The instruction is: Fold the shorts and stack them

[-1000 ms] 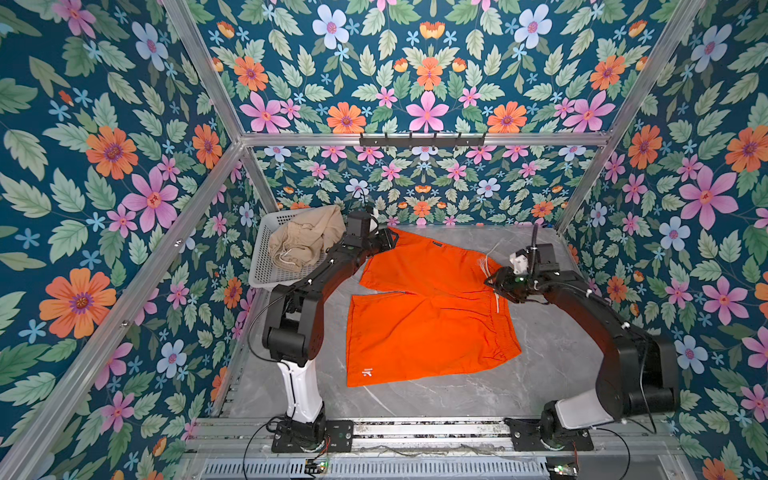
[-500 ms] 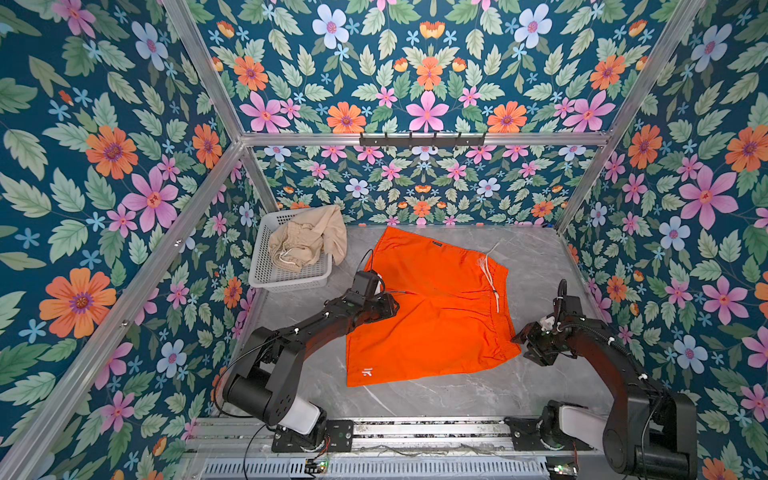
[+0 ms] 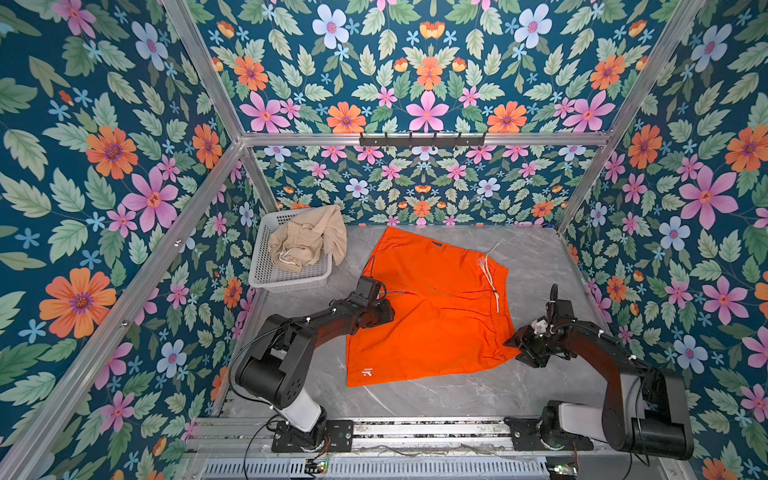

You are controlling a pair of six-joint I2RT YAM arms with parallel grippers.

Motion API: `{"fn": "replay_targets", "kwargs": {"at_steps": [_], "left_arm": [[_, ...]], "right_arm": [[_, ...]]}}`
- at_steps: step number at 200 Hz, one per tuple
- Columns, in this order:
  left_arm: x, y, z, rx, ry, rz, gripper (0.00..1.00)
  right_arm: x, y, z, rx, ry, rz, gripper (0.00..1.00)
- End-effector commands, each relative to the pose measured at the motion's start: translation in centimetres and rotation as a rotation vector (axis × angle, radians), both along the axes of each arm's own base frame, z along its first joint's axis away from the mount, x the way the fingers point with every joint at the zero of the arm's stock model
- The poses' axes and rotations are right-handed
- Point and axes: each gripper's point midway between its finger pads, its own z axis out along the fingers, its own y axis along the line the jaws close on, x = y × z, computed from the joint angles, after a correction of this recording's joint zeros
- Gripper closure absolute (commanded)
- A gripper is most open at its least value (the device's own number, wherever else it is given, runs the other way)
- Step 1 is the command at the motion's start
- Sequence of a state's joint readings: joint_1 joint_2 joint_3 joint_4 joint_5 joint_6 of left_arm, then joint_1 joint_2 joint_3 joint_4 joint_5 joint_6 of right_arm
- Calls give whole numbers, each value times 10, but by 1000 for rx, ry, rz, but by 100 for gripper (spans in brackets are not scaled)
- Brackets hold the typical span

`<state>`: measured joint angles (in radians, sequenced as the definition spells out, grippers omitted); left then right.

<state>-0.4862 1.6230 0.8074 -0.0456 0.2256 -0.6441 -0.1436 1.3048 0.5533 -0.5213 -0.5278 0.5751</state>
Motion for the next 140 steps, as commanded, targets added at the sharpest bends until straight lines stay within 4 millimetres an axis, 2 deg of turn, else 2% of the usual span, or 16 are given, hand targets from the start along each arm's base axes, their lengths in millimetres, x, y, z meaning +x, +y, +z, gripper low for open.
{"fn": "replay_targets", "kwargs": {"at_steps": [1,21,44,87,117,140], "left_arm": [[8,2,0,41,-26,-14,54],[14,0,-3,64,-24,-29,54],[24,-4,-7,85,-25,-45,54],[51,-20,-20,103,-19,-95,54],[73,-33,-26,95,-23,-126,54],[88,-36,-29,96,-25,-137,54]], "right_arm": [[8,-5,-6,-37,-25,6,58],[4,-8,-10,-50,-1,-6,74],[-7,-14,-10,-88,-1,-69,82],[-25,-18,-9,-126,-53,-222,87],[-24,-13,-1,-128,-106,-254,87],[-20,-7,0,-103,-106,-257,88]]}}
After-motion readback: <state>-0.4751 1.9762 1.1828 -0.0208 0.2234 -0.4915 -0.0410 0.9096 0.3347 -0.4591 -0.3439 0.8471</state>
